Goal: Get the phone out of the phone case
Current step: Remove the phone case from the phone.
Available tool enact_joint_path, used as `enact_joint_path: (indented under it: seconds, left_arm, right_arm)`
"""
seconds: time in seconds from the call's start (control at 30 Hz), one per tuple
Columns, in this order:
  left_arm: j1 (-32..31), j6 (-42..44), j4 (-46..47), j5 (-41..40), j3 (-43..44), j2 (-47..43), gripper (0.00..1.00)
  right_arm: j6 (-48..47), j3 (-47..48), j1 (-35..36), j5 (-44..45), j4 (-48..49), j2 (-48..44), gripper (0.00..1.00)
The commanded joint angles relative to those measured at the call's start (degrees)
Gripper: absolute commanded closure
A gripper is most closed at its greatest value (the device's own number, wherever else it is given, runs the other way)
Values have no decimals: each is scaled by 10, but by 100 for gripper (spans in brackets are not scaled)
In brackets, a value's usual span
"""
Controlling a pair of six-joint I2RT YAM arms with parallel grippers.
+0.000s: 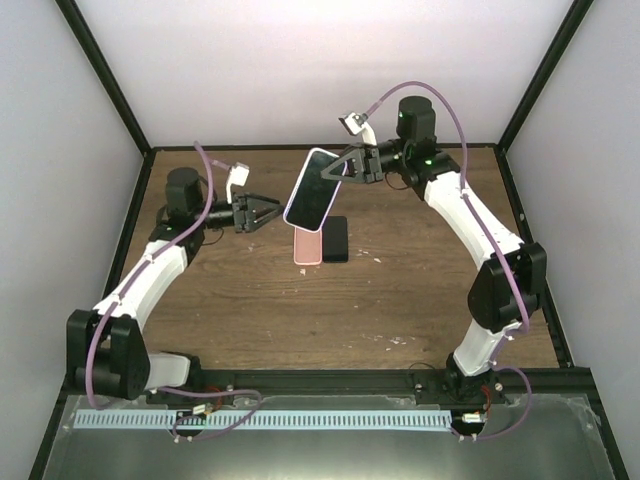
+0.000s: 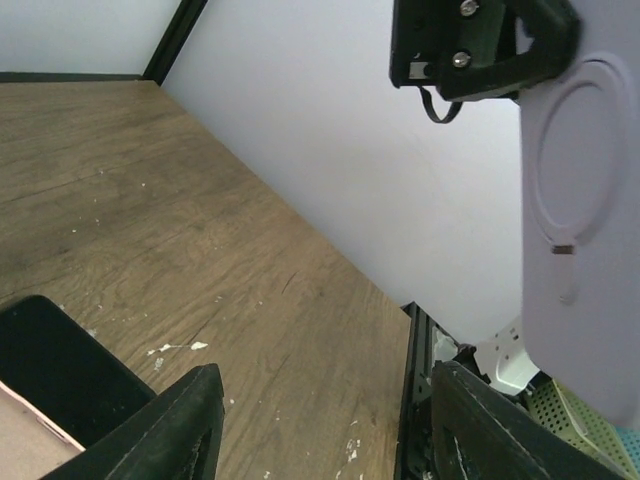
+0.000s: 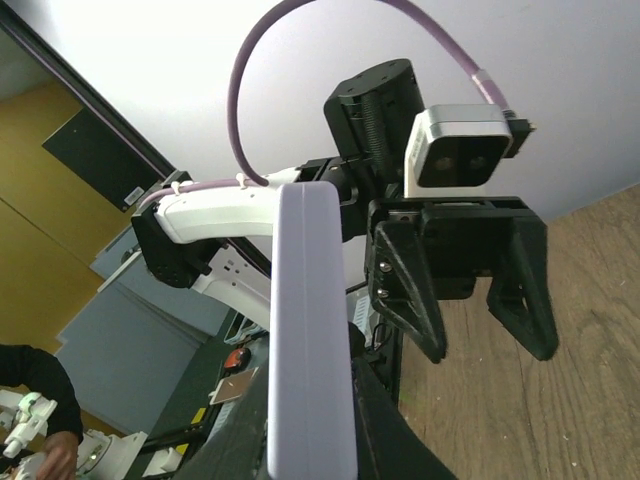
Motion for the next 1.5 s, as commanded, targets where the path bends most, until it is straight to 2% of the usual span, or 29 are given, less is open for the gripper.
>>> enact_joint_path:
  seconds: [0.0,0.63,1.1,1.27,1.47]
  left_arm:
    - [9,-5,30,28,-17,-39,41]
    - [-15,1,16,41,-14,-59,39]
    - [-17,-11,40,66,-28,-69,40]
    - [-14,-43,75,71,-36,-63,41]
    - [-18,-46,77,58,-33,-56,41]
  right_arm:
    - [-27,28,-1,6,-16,-14,99]
    - [-48,45,-2,21,-31,1,99]
    - [-48,49,-3,20,-31,6,99]
    - [-51,49,-3,19,-33,4,99]
    - [-53,45,-2,17,-36,3,99]
